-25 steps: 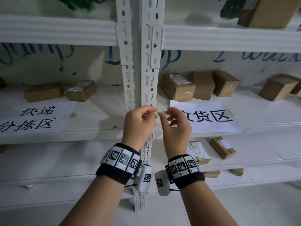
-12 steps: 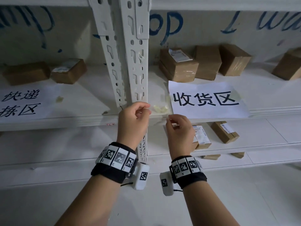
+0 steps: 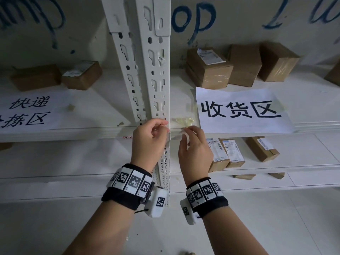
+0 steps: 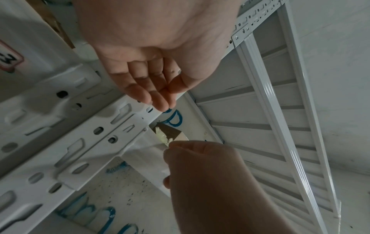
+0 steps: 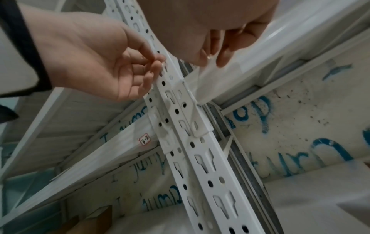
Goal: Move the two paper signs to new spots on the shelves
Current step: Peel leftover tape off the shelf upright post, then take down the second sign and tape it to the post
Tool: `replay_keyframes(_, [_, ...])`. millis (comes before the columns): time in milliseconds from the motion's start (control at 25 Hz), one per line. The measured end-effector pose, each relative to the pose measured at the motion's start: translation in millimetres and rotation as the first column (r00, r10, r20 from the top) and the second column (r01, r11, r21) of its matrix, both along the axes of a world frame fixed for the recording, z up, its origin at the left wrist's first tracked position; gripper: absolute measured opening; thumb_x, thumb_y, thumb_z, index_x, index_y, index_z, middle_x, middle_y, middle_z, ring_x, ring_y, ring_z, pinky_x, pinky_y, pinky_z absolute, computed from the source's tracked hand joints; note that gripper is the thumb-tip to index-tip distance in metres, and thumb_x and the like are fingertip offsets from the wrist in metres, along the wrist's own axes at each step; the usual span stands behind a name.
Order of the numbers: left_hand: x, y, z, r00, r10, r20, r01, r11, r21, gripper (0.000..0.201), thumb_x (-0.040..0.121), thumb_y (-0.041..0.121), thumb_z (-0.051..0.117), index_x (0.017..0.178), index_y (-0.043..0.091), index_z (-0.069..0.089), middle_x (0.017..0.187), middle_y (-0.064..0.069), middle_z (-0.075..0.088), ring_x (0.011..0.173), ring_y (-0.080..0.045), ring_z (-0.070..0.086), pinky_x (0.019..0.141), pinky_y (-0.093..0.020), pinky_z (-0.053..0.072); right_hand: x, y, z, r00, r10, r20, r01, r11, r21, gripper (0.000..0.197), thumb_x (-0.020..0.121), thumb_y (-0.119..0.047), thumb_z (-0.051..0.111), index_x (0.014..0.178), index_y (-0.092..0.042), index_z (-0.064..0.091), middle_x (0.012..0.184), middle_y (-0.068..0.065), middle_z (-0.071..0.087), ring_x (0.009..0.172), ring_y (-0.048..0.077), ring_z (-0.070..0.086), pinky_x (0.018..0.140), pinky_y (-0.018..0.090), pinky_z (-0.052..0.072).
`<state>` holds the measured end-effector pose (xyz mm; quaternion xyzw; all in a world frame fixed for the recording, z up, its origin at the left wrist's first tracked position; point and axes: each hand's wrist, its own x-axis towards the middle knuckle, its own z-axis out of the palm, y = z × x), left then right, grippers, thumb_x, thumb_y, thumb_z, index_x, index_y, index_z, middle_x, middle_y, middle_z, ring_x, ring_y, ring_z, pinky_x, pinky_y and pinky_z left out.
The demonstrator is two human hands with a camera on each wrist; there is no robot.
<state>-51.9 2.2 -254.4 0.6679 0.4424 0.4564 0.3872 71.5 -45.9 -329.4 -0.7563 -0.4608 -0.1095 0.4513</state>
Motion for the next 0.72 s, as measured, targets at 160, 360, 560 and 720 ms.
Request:
replay_keyframes(160, [4, -4, 4, 1.000, -0.026, 0.009, 0.026, 1.000, 0.000, 0.022, 0.095, 0.014, 0.058, 0.103, 0.013, 0.078, 0.084, 0.007, 0.078, 0.077, -0.019, 0.075, 0.079, -0.046, 0.065, 8, -5, 30, 0.996, 0.019, -0.085, -0.025, 0.997, -0.069, 0.035, 0.101, -0.024, 0.063, 0.135, -0.025, 0.070, 0.110, -0.006, 0.074, 0.082, 0.016, 0.071, 0.064, 0.029, 0.056])
replay_keyframes(360, [-6, -8, 11, 0.999, -0.023, 0.039, 0.022, 1.000, 0.019, 0.020, 0.094, 0.022, 0.059, 0.101, 0.023, 0.078, 0.089, 0.006, 0.078, 0.082, -0.019, 0.077, 0.080, -0.047, 0.066, 4, -8, 55, 0.982, 0.073, -0.176, -0.069, 0.997, 0.032, 0.019, 0.098, -0.021, 0.068, 0.113, -0.018, 0.079, 0.098, -0.003, 0.074, 0.076, 0.014, 0.072, 0.069, 0.030, 0.059])
replay_keyframes(560, [-46, 4, 12, 0.990, 0.138, 0.019, -0.138, 0.990, 0.026, 0.022, 0.100, 0.013, 0.066, 0.097, 0.030, 0.078, 0.092, 0.011, 0.079, 0.087, -0.011, 0.076, 0.085, -0.044, 0.065, -47, -9, 93, 0.906, 0.369, -0.207, -0.328, 0.922, 0.207, 0.013, 0.097, -0.026, 0.068, 0.098, -0.020, 0.079, 0.080, -0.008, 0.073, 0.064, 0.009, 0.067, 0.062, 0.027, 0.057])
replay_keyframes(720, [-92, 19, 8, 0.953, 0.300, 0.045, -0.301, 0.954, 0.011, 0.027, 0.093, 0.017, 0.071, 0.090, 0.044, 0.073, 0.093, 0.006, 0.079, 0.090, -0.021, 0.076, 0.088, -0.050, 0.063, -99, 4, 109, 0.820, 0.536, -0.202, -0.488, 0.838, 0.245, 0.014, 0.096, -0.019, 0.068, 0.088, -0.018, 0.079, 0.069, -0.009, 0.069, 0.059, 0.004, 0.061, 0.057, 0.015, 0.046])
